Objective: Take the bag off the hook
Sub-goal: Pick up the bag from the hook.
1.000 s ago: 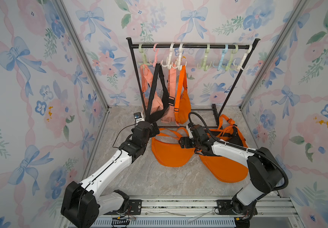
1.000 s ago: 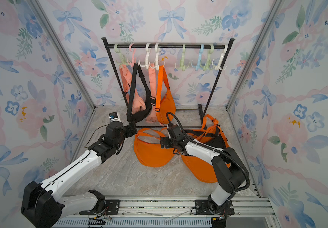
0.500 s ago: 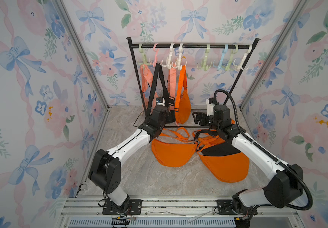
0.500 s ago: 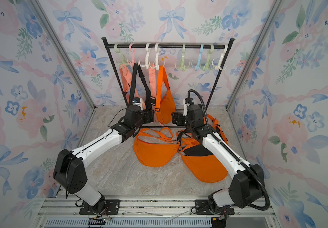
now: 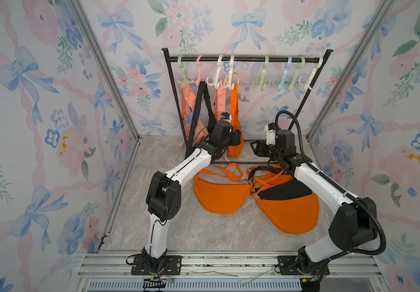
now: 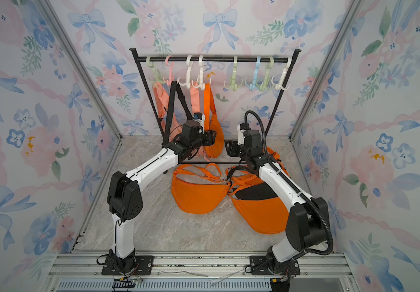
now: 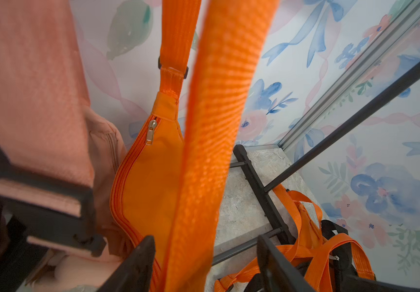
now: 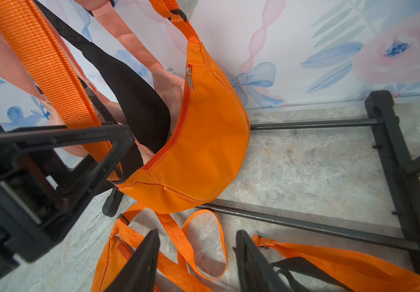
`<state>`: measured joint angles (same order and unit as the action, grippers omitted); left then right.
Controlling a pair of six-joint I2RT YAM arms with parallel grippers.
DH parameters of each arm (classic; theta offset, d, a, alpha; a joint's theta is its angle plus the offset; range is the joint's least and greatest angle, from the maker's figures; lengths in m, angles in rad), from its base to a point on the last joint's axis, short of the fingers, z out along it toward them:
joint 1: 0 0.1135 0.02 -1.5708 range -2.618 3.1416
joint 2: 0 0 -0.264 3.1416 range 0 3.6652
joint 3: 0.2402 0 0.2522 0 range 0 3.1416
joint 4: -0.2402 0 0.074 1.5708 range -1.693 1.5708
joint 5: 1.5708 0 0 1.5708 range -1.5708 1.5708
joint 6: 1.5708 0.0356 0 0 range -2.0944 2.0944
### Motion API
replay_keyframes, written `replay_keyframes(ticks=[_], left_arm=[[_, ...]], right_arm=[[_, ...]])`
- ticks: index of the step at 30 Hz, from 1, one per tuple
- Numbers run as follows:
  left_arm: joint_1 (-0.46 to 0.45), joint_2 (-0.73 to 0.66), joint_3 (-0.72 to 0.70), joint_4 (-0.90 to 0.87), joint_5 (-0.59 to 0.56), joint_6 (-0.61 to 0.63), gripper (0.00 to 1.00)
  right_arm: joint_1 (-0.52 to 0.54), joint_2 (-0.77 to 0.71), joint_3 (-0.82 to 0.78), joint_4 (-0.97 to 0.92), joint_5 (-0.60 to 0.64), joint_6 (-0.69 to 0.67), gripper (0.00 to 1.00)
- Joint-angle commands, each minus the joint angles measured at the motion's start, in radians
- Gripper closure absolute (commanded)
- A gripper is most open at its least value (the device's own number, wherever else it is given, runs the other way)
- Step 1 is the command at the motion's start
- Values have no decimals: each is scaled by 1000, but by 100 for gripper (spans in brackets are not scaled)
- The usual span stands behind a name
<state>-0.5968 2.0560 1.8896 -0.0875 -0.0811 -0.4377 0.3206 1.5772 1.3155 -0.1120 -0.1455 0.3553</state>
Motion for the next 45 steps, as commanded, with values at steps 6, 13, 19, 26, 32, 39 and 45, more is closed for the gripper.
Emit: replay_keyframes(ticks=[6, 13, 19, 26, 32, 39, 45], left_arm=[[3, 35, 188, -113, -66, 56, 100], [13, -50, 189, -158, -97, 79, 100], [46, -126, 160, -185, -78, 66, 100], [109, -230, 68, -195, -45, 23, 100], [147, -309, -17, -194, -70, 13, 100], [174, -331, -44, -195, -68, 13, 100], [177, -304, -3, -194, -32, 14, 100]], right_arm=[[-17, 163, 208, 106, -73, -33, 38], [-7, 369, 514, 210, -146, -56, 23], [13, 521, 751, 230, -155, -64, 21], [33, 662, 988, 171, -169, -69, 22], [51, 732, 1115, 124, -163, -96, 30], [54, 695, 1063, 126, -157, -73, 70], [54, 634, 1020, 115, -105, -88, 100]])
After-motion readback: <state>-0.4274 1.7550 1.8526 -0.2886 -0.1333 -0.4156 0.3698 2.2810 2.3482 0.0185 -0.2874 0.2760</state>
